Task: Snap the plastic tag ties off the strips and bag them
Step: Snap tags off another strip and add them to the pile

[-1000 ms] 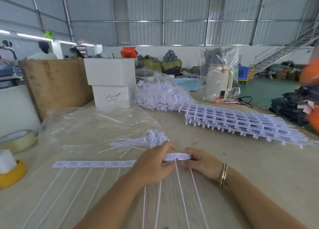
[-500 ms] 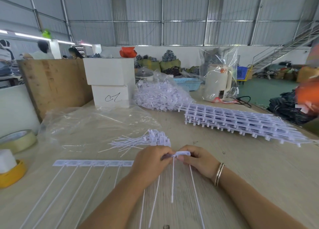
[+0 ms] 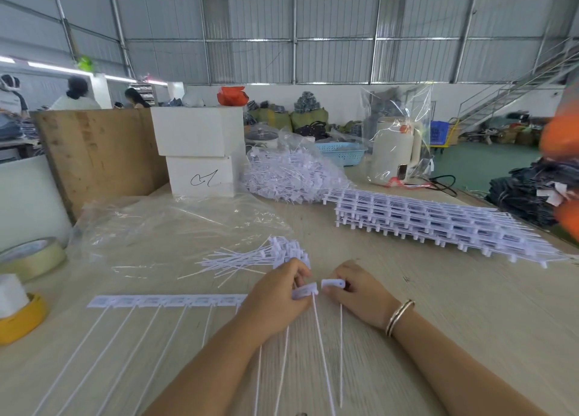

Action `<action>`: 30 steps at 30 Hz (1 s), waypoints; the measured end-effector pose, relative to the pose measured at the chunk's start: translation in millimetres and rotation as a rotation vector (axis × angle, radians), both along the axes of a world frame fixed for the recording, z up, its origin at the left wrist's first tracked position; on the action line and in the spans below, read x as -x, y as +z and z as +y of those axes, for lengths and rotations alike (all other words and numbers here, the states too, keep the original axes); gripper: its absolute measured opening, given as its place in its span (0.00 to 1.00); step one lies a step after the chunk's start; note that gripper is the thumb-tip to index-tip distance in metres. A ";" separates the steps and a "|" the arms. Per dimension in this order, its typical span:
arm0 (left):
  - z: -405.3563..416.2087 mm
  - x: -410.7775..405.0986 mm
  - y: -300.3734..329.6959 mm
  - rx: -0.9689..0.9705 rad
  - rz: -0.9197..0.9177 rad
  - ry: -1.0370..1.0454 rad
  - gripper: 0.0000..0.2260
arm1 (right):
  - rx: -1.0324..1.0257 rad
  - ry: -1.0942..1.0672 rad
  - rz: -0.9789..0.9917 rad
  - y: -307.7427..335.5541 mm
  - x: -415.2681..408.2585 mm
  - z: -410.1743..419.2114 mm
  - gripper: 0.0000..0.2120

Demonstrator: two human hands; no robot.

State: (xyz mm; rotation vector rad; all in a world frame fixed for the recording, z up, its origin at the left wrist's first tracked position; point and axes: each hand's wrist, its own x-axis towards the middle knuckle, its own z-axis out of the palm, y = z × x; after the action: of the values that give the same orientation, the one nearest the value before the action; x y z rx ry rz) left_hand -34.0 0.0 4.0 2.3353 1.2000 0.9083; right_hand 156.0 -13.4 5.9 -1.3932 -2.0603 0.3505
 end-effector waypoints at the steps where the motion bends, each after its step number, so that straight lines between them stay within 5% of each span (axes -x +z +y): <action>1: 0.7 -0.5 -0.3 -0.034 0.011 0.022 0.11 | -0.012 -0.003 -0.038 -0.8 0.8 0.4 0.05; 6: 0.4 -7.8 3.9 -0.156 0.042 0.060 0.14 | -0.083 -0.093 0.034 4.1 13.1 -3.5 0.09; 10: -6.8 -16.2 9.3 -0.200 0.099 0.055 0.13 | 0.067 -0.059 0.004 4.5 23.2 -7.7 0.06; 15: -9.0 -6.3 9.5 -0.236 0.176 0.044 0.14 | 0.121 -0.070 0.222 11.0 15.9 -7.9 0.10; 20: -9.6 -6.4 13.0 -0.224 0.249 0.126 0.11 | 0.125 -0.060 0.141 7.0 17.4 -7.2 0.10; 26: -9.6 -16.1 6.1 -0.190 0.135 0.154 0.08 | 0.189 -0.061 0.171 11.0 18.0 -9.7 0.15; 30: -7.3 -15.4 3.2 -0.068 -0.003 0.136 0.09 | 0.209 0.000 0.260 12.5 16.9 -11.0 0.08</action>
State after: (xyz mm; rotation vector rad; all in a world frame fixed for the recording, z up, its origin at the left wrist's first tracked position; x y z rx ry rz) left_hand -18.6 -7.2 7.3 2.3264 1.3607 1.0117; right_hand 139.1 -24.4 18.4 -1.3845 -1.8516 0.7250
